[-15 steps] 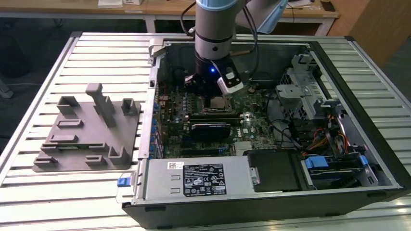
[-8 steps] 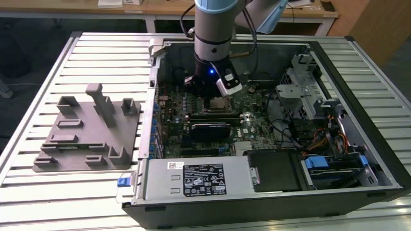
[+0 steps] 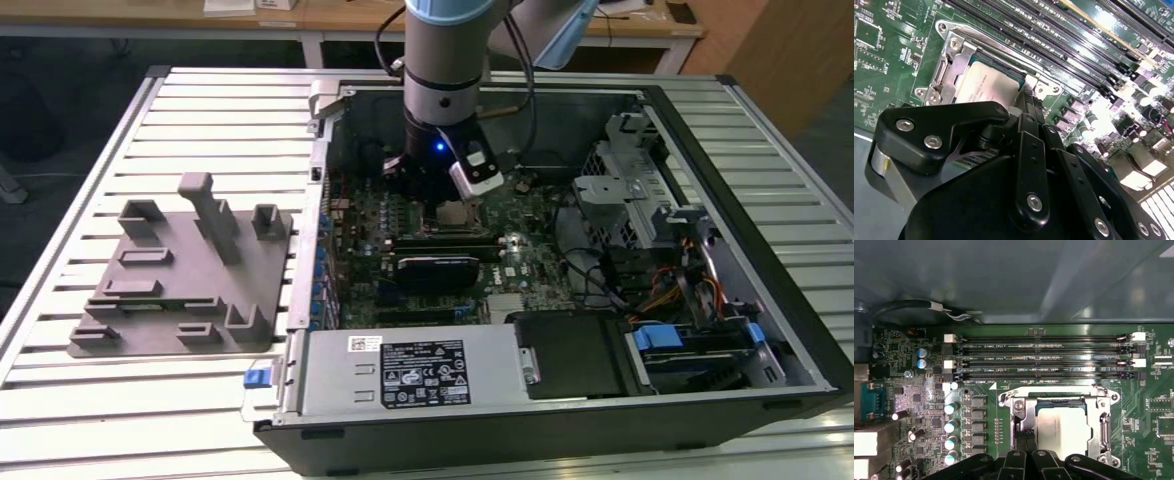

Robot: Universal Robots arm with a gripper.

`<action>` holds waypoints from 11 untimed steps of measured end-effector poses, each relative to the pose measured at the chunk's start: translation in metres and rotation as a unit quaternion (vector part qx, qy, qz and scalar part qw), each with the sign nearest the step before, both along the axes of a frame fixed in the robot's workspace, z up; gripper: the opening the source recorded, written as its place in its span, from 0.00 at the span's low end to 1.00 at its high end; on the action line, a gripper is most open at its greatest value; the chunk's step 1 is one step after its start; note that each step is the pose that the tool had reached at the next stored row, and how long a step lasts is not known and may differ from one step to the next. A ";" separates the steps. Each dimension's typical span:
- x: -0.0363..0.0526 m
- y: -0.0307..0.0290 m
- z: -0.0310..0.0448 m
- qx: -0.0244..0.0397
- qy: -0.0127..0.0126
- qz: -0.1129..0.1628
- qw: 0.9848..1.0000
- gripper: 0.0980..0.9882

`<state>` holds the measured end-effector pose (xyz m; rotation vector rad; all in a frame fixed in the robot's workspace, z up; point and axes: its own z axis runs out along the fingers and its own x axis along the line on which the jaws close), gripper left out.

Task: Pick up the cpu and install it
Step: 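Close the cpu cover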

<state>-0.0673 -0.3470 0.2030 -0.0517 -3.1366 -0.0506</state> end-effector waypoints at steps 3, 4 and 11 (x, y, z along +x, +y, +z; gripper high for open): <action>0.0000 0.0000 0.0073 0.000 0.000 0.000 1.000 0.01; 0.0000 0.0000 0.0102 0.000 0.000 0.000 1.000 0.01; 0.0000 0.0000 0.0210 0.000 0.000 0.000 1.000 0.01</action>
